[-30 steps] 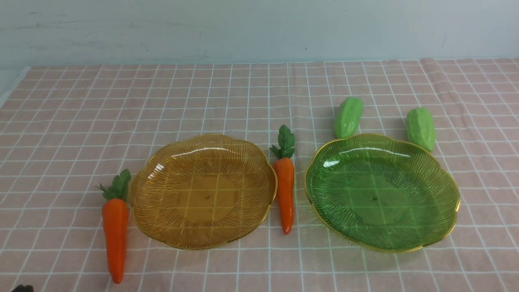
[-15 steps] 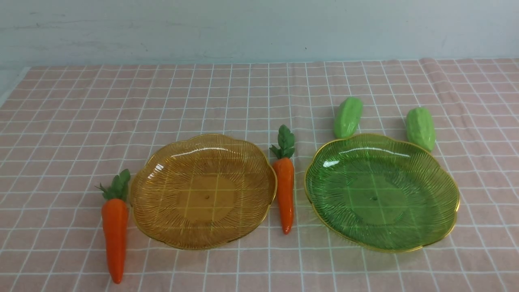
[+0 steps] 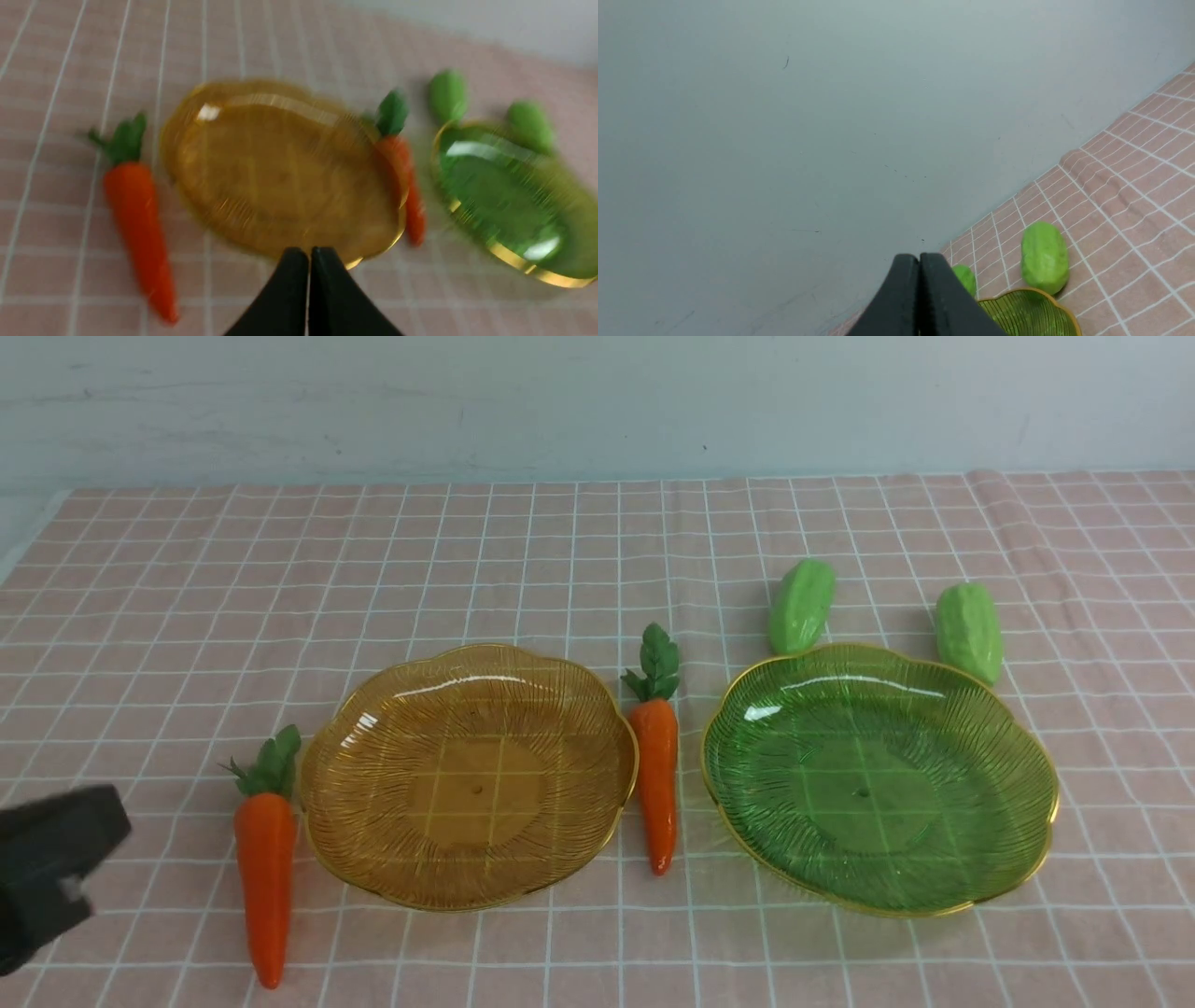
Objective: Put different types of vegetables on the plate.
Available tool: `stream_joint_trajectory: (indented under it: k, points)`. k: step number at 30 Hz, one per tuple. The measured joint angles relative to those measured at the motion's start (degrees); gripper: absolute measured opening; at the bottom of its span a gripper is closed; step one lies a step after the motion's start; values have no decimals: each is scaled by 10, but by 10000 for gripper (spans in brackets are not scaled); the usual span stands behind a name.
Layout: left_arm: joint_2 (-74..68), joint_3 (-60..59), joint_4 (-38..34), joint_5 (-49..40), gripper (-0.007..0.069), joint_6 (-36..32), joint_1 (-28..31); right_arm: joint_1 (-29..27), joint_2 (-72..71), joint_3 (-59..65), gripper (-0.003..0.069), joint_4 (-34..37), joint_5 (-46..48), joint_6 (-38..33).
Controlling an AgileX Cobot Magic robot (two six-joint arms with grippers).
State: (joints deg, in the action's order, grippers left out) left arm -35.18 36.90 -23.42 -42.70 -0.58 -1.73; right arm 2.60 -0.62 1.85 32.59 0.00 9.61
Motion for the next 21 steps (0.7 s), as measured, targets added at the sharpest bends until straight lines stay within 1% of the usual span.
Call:
stream_joint_trajectory:
  k: [3,6,9,10,12,13,17,18,19,21]
  points:
    - [-74,16,44,-36,-4,10,0,0,0,0,-17,5,4,-5]
    - [-148,38,89,-57,-4,36,0,0,0,-1,-17,5,15,-5]
    - [-210,60,115,-64,-4,52,0,0,0,-15,-17,5,69,-6]
    - [-245,76,124,-64,-4,57,0,0,0,-46,-17,-1,134,-11]
    - [-284,96,131,-62,-4,61,0,0,13,-95,-17,-12,216,-26]
    - [-307,104,134,-59,-4,61,0,0,46,-155,-17,-24,280,-47]
    - [-365,125,137,-43,-2,57,0,0,148,-265,-17,-45,425,-105]
    - [-365,125,137,-43,-2,57,0,0,160,-277,-17,-46,439,-113]
    - [-399,133,139,-28,8,46,0,0,205,-321,-17,-49,492,-144]
    - [-430,134,139,-12,38,40,0,0,246,-365,-17,-52,538,-180]
